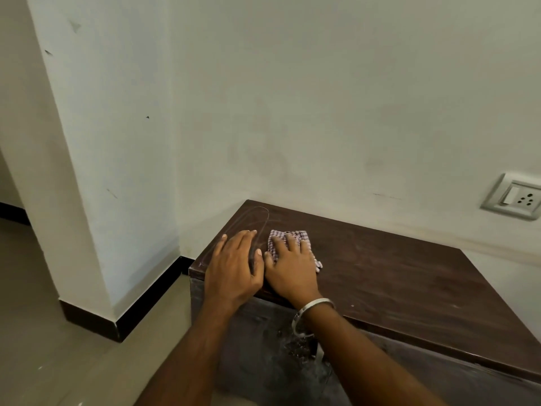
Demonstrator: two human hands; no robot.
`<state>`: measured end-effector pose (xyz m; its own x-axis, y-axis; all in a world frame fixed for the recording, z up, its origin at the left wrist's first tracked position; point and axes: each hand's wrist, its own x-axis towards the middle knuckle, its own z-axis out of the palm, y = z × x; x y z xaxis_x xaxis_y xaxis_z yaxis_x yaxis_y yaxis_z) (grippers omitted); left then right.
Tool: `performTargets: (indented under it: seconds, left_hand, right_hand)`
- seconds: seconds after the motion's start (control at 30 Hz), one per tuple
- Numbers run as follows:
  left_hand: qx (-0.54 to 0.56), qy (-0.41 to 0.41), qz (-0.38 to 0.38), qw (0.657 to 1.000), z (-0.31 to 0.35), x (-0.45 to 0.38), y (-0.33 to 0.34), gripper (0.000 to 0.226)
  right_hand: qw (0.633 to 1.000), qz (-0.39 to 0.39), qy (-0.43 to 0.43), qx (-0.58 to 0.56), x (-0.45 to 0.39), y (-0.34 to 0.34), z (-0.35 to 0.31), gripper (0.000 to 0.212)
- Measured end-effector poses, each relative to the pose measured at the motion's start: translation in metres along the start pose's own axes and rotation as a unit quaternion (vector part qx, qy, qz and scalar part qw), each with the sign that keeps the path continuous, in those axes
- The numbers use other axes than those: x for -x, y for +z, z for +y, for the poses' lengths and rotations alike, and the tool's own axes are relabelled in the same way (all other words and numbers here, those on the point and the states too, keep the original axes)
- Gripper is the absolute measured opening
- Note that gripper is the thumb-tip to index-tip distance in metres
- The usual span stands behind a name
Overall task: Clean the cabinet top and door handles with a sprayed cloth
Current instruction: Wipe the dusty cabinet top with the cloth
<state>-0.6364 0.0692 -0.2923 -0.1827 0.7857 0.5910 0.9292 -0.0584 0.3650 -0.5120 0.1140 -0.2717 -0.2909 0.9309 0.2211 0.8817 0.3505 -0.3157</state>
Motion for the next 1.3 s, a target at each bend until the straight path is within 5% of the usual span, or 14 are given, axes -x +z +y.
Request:
performTargets:
  seconds: [0.43,0.6,0.83,1.0,1.3]
  left_hand:
    - [0.002,-0.004,-0.010,1.000,-0.027,-0.006,-0.009,0.053]
    - [0.002,-0.011,-0.019,1.000,-0.025,-0.007,-0.007,0.050]
    - [0.005,-0.018,-0.020,1.000,-0.027,-0.007,-0.006,0.052]
    - [0.007,-0.011,-0.020,1.000,-0.029,-0.008,-0.008,0.050]
    - [0.001,-0.030,-0.008,1.000,-0.045,-0.007,-0.012,0.050]
  right_hand:
    - [0.990,0.033,0.128,0.049,0.049,-0.061,0.112,0.056]
    - [0.989,0.036,0.138,0.042,0.049,-0.045,0.086,0.057]
    - [0.999,0.011,0.028,-0.022,0.060,-0.014,-0.008,0.056]
    - [0.999,-0.004,-0.006,-0.036,0.069,-0.018,-0.005,0.056]
    - [0.994,0.007,0.106,-0.002,0.079,-0.041,0.041,0.058]
